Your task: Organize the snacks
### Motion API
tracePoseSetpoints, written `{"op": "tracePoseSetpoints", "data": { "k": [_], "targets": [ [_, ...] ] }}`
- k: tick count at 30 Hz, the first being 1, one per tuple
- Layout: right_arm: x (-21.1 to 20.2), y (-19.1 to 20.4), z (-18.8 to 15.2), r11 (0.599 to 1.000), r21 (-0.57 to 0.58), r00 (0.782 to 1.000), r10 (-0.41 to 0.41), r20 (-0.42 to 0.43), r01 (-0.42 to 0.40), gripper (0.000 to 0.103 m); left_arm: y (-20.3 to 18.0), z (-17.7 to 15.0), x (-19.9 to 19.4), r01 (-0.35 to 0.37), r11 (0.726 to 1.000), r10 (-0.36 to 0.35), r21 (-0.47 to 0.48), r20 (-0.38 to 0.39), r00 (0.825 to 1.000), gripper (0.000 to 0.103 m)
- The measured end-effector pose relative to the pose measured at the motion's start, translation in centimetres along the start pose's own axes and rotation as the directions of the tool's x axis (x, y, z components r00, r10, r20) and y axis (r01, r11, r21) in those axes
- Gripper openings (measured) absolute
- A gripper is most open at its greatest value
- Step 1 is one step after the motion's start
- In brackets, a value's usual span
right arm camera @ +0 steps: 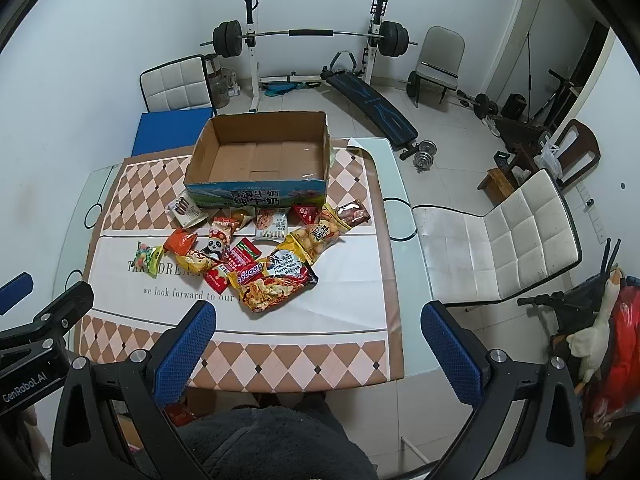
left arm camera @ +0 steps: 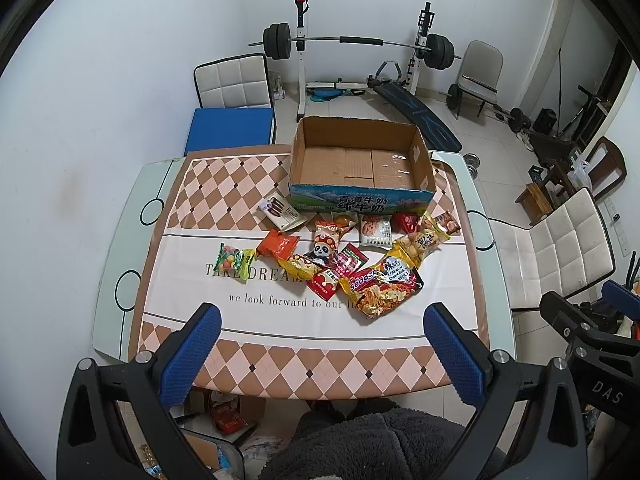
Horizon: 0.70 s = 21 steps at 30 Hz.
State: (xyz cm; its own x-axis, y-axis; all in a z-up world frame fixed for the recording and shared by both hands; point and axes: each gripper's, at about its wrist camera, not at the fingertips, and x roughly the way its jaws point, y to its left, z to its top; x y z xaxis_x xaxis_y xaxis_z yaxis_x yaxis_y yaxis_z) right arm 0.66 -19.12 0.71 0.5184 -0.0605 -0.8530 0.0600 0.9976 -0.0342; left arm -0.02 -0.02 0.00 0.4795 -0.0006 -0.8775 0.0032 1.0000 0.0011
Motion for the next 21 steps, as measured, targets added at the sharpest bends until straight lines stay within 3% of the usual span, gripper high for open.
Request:
{"op": "tracePoseSetpoints", "data": {
  "k": [21],
  "targets": [
    [0.21,0.68,0.60,1.000,-0.005,1.000,0.009,0.003,-0.009,0.103,-0.04,-0.03,-0.04,0.000,1.000,0.000,0.000,-0.001,1.000,0.103]
  ]
}}
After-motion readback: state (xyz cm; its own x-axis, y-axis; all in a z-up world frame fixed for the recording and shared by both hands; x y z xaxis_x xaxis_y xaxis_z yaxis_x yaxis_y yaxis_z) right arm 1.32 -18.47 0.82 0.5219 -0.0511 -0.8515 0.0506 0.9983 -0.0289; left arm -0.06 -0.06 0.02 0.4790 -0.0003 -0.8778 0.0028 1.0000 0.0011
